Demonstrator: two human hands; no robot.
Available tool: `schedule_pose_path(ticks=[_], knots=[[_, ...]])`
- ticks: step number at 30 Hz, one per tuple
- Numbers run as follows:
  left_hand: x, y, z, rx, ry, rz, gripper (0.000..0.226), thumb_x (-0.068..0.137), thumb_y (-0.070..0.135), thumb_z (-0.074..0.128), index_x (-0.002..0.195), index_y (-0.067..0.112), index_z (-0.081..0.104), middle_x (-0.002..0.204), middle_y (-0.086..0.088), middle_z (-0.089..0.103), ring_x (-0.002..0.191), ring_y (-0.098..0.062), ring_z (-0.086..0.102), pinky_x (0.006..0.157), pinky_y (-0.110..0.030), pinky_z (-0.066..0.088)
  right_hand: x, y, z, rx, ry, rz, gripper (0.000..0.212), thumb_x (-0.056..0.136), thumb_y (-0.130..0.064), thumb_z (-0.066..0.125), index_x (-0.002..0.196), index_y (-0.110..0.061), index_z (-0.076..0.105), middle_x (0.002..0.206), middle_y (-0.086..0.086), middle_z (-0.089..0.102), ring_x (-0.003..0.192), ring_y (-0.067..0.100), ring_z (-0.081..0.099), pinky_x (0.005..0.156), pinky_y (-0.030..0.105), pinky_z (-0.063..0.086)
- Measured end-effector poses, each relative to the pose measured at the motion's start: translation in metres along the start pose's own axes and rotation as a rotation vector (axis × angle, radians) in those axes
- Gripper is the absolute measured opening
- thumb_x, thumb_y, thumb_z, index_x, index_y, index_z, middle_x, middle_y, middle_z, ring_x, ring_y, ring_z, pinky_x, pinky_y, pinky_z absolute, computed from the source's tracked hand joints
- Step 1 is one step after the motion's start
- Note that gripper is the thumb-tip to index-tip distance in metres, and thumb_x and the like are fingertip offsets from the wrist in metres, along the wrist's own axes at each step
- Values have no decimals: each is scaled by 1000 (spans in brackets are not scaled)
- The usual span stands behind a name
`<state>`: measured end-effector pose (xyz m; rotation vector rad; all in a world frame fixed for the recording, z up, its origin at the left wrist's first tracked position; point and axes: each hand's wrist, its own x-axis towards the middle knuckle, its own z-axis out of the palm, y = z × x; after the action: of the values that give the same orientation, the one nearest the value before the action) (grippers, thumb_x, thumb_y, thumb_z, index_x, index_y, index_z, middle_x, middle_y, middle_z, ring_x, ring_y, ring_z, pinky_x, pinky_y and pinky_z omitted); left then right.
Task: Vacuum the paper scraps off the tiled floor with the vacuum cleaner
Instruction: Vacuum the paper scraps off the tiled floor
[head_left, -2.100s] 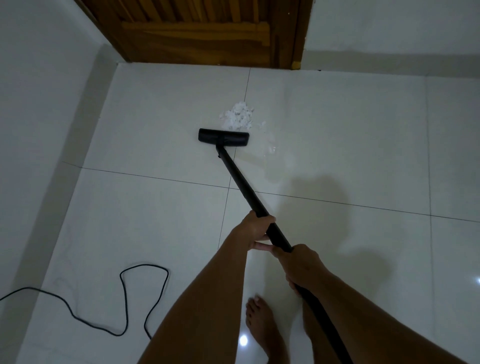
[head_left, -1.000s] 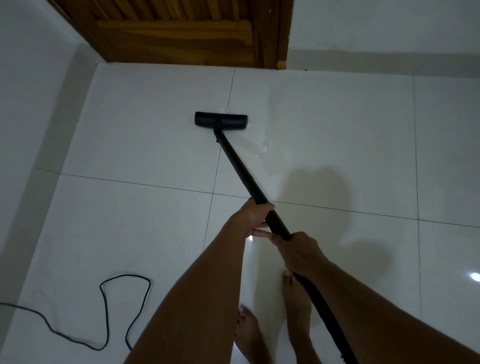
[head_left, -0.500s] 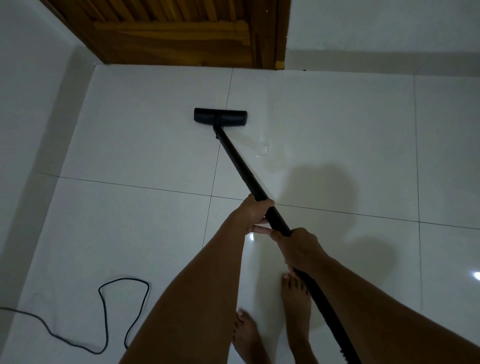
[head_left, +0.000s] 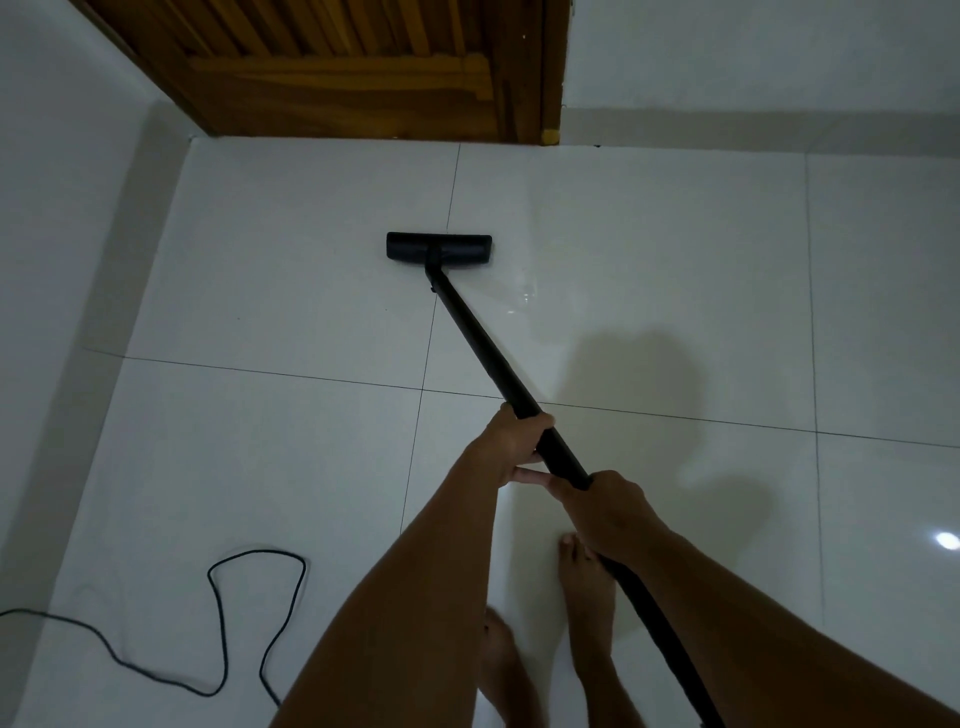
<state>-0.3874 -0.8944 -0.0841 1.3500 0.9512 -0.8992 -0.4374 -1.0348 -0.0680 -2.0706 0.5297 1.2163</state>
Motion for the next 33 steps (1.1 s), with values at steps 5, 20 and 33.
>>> schedule_pose_path(ticks=[5, 20, 33], knots=[[-19, -26, 15, 15, -7, -41, 39, 97, 24, 61, 132, 16, 45, 111, -6, 62, 95, -18, 64, 62, -38, 63, -24, 31, 7, 14, -2, 26, 45, 93, -55, 58, 96, -11, 65, 74, 2, 66, 54, 16, 60, 54, 28, 49], [4, -37, 35, 19, -7, -41, 40, 97, 24, 62, 132, 16, 45, 112, -9, 63, 95, -20, 65, 65, -42, 63, -5, 51, 6, 60, 11, 40, 40, 94, -53, 59, 97, -13, 63, 77, 3, 66, 57, 16, 60, 52, 27, 46], [3, -3, 20, -21, 30, -33, 34, 98, 22, 60, 128, 18, 45, 105, -5, 62, 88, -16, 64, 61, -38, 63, 8, 16, -11, -25, -10, 13, 41, 93, -55, 58, 93, -14, 62, 70, -1, 60, 53, 13, 56, 50, 25, 41]])
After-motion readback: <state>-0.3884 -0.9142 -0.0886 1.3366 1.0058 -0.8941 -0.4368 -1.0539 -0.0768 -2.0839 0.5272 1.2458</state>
